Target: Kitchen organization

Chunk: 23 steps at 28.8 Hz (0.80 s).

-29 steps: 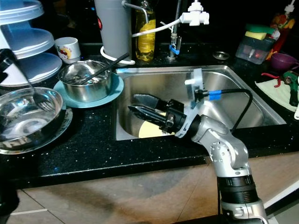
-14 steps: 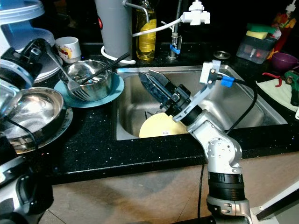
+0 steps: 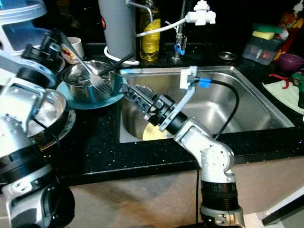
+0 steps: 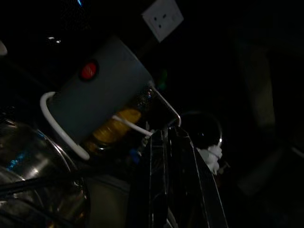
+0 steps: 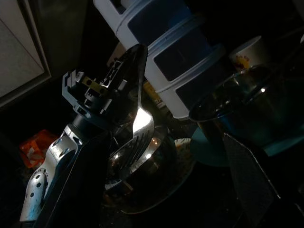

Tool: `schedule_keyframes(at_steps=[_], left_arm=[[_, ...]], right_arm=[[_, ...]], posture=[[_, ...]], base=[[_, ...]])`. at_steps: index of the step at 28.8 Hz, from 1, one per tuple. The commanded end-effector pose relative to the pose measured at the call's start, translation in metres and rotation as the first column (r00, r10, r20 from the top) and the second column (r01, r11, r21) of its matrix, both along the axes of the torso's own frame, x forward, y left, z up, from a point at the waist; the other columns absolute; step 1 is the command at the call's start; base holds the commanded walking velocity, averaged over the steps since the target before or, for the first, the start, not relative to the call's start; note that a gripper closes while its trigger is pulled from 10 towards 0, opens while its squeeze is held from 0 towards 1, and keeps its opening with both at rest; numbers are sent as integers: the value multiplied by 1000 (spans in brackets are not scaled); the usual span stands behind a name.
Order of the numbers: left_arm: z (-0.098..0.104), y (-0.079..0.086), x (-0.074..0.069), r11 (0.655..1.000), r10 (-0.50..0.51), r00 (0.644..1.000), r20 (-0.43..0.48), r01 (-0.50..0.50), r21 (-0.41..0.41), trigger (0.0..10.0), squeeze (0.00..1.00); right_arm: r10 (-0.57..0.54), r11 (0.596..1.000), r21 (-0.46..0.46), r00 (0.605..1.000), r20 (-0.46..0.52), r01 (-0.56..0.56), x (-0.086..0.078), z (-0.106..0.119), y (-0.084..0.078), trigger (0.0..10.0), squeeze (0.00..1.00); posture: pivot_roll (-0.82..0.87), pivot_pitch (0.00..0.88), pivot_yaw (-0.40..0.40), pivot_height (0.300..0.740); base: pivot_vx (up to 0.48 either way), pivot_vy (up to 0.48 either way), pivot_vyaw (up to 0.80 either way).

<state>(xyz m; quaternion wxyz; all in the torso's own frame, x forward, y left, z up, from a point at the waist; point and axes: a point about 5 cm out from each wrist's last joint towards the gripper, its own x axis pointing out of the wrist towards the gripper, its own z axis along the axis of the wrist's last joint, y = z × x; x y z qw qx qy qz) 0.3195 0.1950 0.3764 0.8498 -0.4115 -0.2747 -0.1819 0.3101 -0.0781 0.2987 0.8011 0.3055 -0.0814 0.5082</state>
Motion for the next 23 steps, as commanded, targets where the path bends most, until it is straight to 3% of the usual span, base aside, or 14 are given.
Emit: schedule_keyframes(at_steps=[1,7,12,23], left_arm=[[2,-4,-5,1000,-14,999,45,14,-2,0,0],[1,-10,-7,999,-46,995,93,47,-13,0,0],[-1,-12,-9,998,-52,994,98,54,-22,0,0],[-9,-24,-10,997,-68,993,95,65,41,0,0]], right_arm=[[21,1000,-1,999,-27,-21,-1,-1,4,10000,0],[92,989,126,988,-126,-76,-2,5,9,10000,0],[95,992,97,984,-153,-81,-2,2,14,10000,0],[139,986,116,974,-181,-119,-7,5,21,10000,0]], posture=[[34,208,-11,740],[33,201,-10,740],[33,198,-9,740],[30,195,-7,740]], base=[[0,0,0],[0,0,0],[0,0,0],[0,0,0]])
